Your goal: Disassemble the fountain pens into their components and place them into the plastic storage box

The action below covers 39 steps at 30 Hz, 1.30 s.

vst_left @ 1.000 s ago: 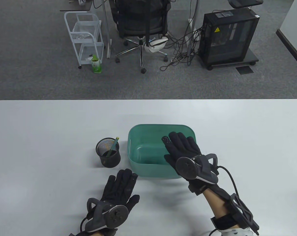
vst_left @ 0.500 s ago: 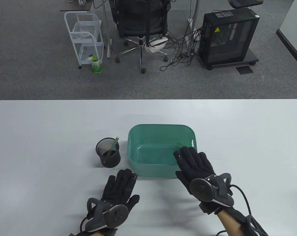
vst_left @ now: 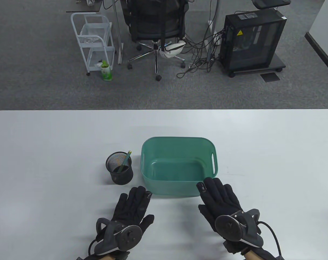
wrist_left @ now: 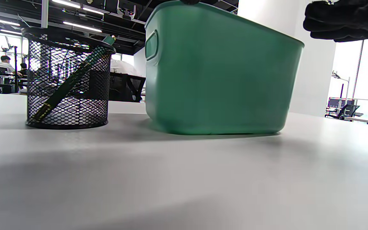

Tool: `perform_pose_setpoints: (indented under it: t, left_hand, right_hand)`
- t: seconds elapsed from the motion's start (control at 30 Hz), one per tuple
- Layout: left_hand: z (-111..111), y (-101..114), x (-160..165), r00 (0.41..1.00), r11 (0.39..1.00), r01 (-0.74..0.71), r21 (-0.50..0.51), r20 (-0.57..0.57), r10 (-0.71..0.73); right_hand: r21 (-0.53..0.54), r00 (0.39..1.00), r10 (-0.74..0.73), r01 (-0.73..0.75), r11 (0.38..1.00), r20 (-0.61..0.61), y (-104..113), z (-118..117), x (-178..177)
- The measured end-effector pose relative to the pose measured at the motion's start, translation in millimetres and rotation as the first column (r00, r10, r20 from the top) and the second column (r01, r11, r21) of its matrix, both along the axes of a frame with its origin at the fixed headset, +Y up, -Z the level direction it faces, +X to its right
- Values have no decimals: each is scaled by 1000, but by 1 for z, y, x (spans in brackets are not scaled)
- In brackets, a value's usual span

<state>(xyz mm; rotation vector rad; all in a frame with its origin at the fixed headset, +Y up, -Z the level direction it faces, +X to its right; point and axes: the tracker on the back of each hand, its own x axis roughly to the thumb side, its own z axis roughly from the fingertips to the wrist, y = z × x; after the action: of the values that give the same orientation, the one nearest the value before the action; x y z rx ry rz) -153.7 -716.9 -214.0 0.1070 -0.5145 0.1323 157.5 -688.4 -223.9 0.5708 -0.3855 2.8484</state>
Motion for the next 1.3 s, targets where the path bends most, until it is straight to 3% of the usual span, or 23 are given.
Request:
perform_pose_setpoints:
  t: [0.3, 0.53, 1.3]
  left_hand:
    - [0, 0, 0, 1000, 1000, 2, 4, -2, -2]
    - [1, 1, 1, 1000, 1000, 12, 13, 4, -12]
    - [2, -1, 4, 999, 999, 39, 33, -11, -39]
  right_hand:
    - [15, 1000, 8, -8, 1000, 9, -19, 11, -1]
    - [-45, 1000, 10, -11, 999, -23, -29, 13, -2]
    - [-54, 1000, 14, -15, 998, -26, -34, 14, -2]
